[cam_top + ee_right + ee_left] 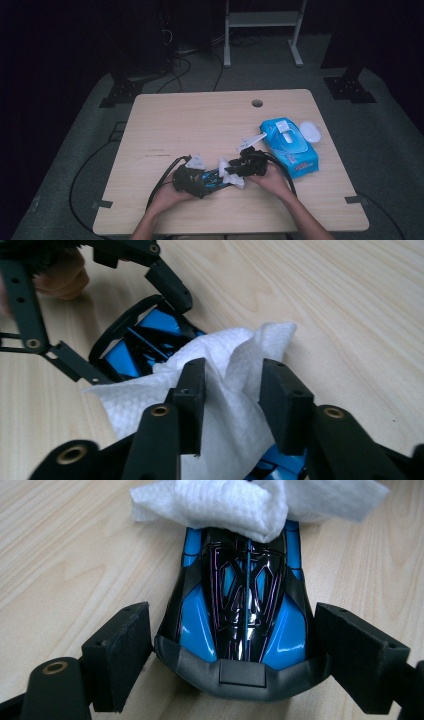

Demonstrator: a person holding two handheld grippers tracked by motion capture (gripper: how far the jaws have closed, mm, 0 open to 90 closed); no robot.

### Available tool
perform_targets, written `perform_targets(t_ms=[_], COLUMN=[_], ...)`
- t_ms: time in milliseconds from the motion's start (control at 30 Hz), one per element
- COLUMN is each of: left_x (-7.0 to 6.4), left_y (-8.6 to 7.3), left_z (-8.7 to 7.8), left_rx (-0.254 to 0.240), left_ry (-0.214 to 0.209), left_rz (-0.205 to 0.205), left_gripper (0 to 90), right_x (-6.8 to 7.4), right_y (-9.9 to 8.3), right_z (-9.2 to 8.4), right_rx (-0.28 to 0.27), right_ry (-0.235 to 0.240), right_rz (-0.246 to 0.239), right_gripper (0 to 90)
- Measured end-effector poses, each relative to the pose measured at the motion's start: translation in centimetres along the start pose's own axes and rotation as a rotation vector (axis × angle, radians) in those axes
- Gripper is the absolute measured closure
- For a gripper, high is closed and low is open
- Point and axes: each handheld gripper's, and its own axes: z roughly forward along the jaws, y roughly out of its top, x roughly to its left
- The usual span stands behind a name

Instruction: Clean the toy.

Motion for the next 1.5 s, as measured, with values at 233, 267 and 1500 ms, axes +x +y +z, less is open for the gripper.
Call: perform_targets(t_ms=[233, 267, 1500], left_x=[-0.1, -0.1, -0.2], left_y=[0.0, 0.0, 0.0], left_z=[0.1, 0.1, 0.1], left_rx=[0.003, 0.002, 0.004], left_ry=[0.004, 0.003, 0.012], left_rz=[0.011, 0.011, 0.034], left_gripper=[23.3, 23.4, 24.0], right_x=[0.3, 0.2, 0.6], right_y=[0.3, 0.3, -3.0], right_z=[0.8, 0.9, -1.6], right_rx=[0.0, -0.003, -0.027], right_ry=[0.039, 0.053, -0.09], right_rz=[0.014, 0.026, -0.015], right_gripper=[58.8, 61.8, 83.7])
